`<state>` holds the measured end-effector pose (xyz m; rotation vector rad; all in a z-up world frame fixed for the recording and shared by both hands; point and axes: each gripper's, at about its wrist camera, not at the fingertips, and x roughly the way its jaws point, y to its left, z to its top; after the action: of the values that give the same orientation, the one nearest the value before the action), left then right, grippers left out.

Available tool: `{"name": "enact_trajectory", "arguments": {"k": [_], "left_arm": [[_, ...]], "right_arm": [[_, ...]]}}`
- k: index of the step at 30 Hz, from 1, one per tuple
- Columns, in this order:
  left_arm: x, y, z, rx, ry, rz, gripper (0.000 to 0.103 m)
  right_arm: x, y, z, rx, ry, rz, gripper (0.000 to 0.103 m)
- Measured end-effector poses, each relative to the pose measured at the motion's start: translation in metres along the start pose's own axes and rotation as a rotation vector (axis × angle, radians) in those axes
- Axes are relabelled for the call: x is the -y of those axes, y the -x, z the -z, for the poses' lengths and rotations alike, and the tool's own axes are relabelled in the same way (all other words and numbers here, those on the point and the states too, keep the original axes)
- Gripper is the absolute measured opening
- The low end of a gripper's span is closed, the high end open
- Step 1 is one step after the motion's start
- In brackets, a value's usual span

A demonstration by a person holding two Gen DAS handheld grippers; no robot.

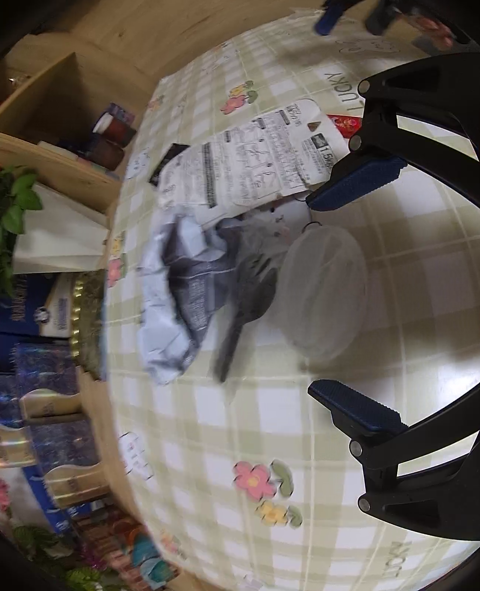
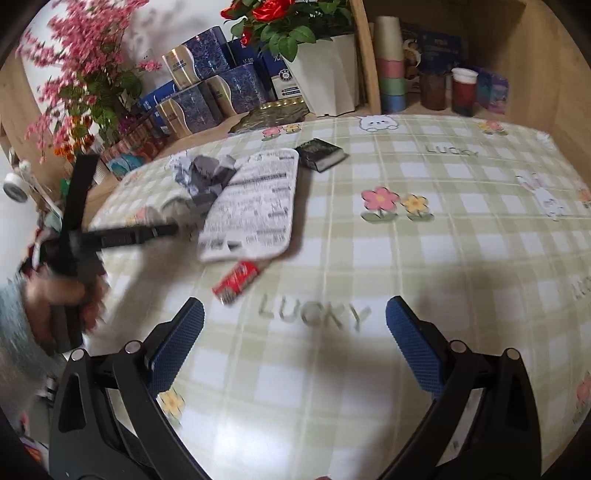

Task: Collect trash
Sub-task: 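Grasp the clear round plastic lid with the left tool while the right tool grasps the white printed paper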

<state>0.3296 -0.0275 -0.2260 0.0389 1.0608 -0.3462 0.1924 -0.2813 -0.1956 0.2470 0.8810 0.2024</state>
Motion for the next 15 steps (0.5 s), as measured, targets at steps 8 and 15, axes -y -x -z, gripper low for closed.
{"name": "enact_trajectory", "arguments": {"k": [8, 15], "left_arm": [[-0.012, 0.017, 0.019, 0.011, 0.028, 0.03, 0.063], [-0.023, 0.054, 0.044, 0.073, 0.074, 0.071, 0.063]], "right_arm": [[-0.014, -0.061, -0.054, -0.047, 0.046, -0.051, 0.097], [-0.027, -0.126, -0.085, -0.122, 0.076, 0.036, 0.097]]}}
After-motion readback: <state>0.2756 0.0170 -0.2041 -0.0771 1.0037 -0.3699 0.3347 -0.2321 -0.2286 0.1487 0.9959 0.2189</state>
